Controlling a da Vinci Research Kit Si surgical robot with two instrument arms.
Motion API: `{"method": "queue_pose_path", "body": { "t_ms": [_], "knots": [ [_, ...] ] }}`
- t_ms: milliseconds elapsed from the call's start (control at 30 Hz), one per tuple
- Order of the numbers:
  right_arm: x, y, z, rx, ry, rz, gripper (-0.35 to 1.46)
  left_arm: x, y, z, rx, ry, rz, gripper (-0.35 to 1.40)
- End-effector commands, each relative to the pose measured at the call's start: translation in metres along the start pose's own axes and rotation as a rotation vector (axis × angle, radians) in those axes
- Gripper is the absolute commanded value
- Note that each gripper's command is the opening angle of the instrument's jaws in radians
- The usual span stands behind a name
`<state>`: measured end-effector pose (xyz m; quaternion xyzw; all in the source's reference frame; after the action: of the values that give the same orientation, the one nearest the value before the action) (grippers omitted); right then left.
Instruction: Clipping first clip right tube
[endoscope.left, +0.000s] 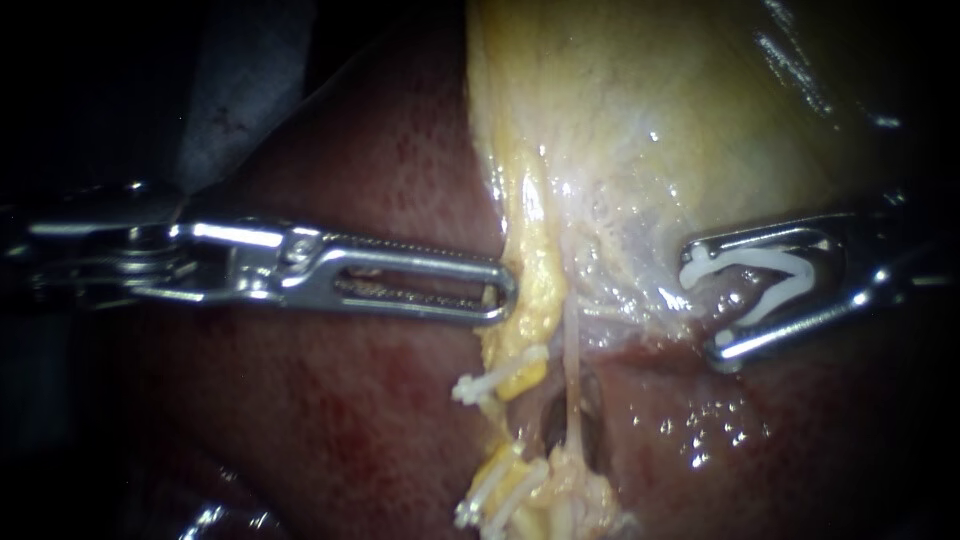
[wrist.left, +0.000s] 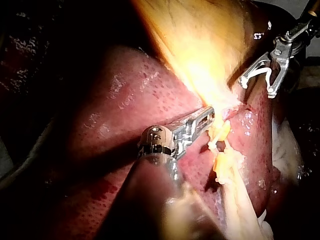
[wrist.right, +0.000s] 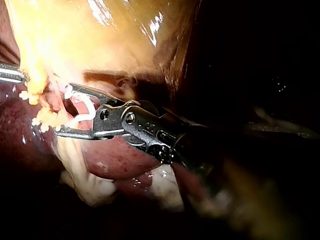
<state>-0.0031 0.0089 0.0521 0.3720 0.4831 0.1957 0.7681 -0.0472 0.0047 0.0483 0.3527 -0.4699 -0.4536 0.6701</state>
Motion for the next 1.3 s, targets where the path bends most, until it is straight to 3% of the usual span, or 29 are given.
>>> {"method": "queue_pose_path", "body": {
  "t_ms": [33,433,700,1300],
  "knots": [
    [-0.0002,0.0000,0.0002,0.000,0.000,-0.001,0.59,-0.0001,-0.0002,-0.0002,0.001,0.001,0.000,-0.35],
    [-0.0009,-0.0003,0.0018,-0.009,0.001,-0.006,0.58,-0.0023,-0.0014,-0.0041,0.005,-0.005,-0.016,-0.35],
    [-0.0020,-0.0005,0.0037,0.002,-0.007,-0.015,0.58,-0.0026,-0.0016,-0.0050,0.002,-0.009,-0.019,-0.35],
    [-0.0078,-0.0004,0.0101,0.066,-0.052,-0.008,0.56,-0.0026,-0.0017,-0.0051,0.000,-0.011,-0.020,-0.35]
  ]
}}
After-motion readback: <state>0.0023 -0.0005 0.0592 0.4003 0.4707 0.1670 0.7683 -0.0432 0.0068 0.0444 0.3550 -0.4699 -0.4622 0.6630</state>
